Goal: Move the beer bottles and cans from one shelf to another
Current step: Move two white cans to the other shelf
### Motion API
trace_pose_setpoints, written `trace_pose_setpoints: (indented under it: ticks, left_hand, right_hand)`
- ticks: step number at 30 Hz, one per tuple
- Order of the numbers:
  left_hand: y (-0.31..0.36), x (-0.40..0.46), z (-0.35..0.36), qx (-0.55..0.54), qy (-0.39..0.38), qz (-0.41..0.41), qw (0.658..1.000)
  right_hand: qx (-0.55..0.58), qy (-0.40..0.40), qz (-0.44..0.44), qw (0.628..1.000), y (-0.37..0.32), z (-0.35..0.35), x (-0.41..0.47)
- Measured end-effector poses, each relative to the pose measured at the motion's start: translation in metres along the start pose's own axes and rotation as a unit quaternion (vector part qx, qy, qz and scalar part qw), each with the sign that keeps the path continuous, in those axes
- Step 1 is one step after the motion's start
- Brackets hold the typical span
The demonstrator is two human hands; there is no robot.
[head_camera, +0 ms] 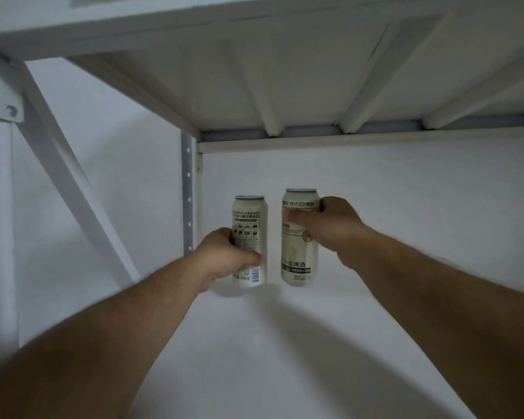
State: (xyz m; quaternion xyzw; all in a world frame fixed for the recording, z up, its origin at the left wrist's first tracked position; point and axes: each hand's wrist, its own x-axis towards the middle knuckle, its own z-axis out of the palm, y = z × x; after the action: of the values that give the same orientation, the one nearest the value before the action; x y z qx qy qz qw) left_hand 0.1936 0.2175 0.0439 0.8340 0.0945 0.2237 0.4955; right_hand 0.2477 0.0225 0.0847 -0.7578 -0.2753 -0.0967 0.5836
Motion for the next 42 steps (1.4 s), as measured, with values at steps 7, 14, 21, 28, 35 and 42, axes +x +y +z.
trace_pose_setpoints:
  ticks: [7,14,21,28,35,42]
  left_hand:
    - [0.04,-0.038,0.055,-0.018,-0.057,0.035,0.998]
    - [0.083,-0.099,0.133,-0.049,-0.088,0.04,0.994]
    - [0.133,-0.169,0.212,-0.084,-0.088,0.04,0.992]
    - [0.179,-0.217,0.278,-0.118,-0.083,0.038,0.989]
    - [0.204,-0.218,0.318,-0.127,-0.086,0.034,0.988]
    - [0.213,-0.191,0.345,-0.121,-0.094,0.052,0.987]
  right_hand:
    - [-0.019,0.065,0.007,0.998,0.005,-0.076,-0.049]
    - [-0.025,0.108,0.027,0.993,0.009,-0.17,-0.112]
    - [-0.053,0.115,0.033,0.991,0.009,-0.27,-0.174]
    - [-0.064,0.123,0.052,0.989,0.017,-0.355,-0.214]
    - [-0.077,0.154,0.065,0.983,0.031,-0.407,-0.208]
    - [-0.084,0.18,0.073,0.977,0.059,-0.425,-0.177]
